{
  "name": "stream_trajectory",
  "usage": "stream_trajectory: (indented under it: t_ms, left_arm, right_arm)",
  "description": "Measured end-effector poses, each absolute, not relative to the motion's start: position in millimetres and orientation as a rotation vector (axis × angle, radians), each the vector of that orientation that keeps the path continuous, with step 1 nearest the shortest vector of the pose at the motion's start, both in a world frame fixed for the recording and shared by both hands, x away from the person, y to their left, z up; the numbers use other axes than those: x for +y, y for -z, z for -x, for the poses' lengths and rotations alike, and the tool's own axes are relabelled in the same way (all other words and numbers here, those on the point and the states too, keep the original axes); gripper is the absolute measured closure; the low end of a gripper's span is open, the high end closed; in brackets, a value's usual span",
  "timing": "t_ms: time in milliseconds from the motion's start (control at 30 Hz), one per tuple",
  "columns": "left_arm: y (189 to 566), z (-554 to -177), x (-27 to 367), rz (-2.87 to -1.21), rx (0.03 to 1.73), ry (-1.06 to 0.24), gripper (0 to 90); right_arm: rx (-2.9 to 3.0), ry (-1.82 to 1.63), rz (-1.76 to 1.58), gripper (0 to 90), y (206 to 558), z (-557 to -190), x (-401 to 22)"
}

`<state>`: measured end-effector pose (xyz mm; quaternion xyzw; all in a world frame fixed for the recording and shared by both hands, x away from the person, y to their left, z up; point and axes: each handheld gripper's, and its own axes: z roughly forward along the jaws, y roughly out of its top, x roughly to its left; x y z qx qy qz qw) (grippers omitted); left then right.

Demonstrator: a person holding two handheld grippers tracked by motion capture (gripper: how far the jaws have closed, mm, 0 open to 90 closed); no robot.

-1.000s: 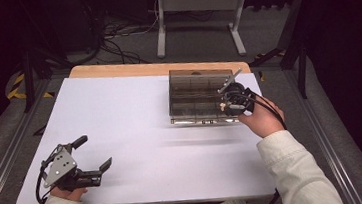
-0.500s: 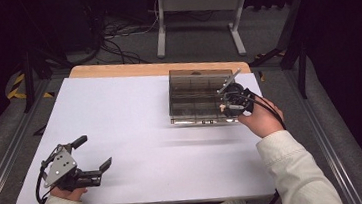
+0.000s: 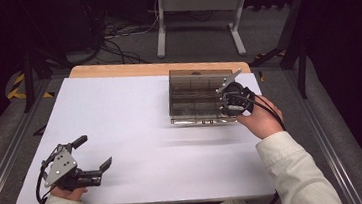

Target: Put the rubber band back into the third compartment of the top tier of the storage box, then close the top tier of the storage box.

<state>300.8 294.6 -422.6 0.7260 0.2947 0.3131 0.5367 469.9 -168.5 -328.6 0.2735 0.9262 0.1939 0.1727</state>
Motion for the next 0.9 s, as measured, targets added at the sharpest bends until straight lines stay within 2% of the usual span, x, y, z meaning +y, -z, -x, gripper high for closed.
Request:
stream_trajectory:
  t_ms: [133,433,900]
  left_arm:
    - [422.7,-300.7,294.4,-1.729,0.702,-0.743,1.2]
    - [422.8,-301.4,293.9,-1.728,0.698,-0.741,1.2]
    - [422.3,-301.1,293.4,-1.728,0.695,-0.744,1.2]
  right_arm:
    - [2.621,-0.59,-0.714,90.0,321.3,-462.2,-166.8]
    - [2.625,-0.679,-0.574,90.0,312.3,-441.0,-158.0]
    - [2.684,-0.704,-0.422,90.0,319.0,-430.4,-154.4]
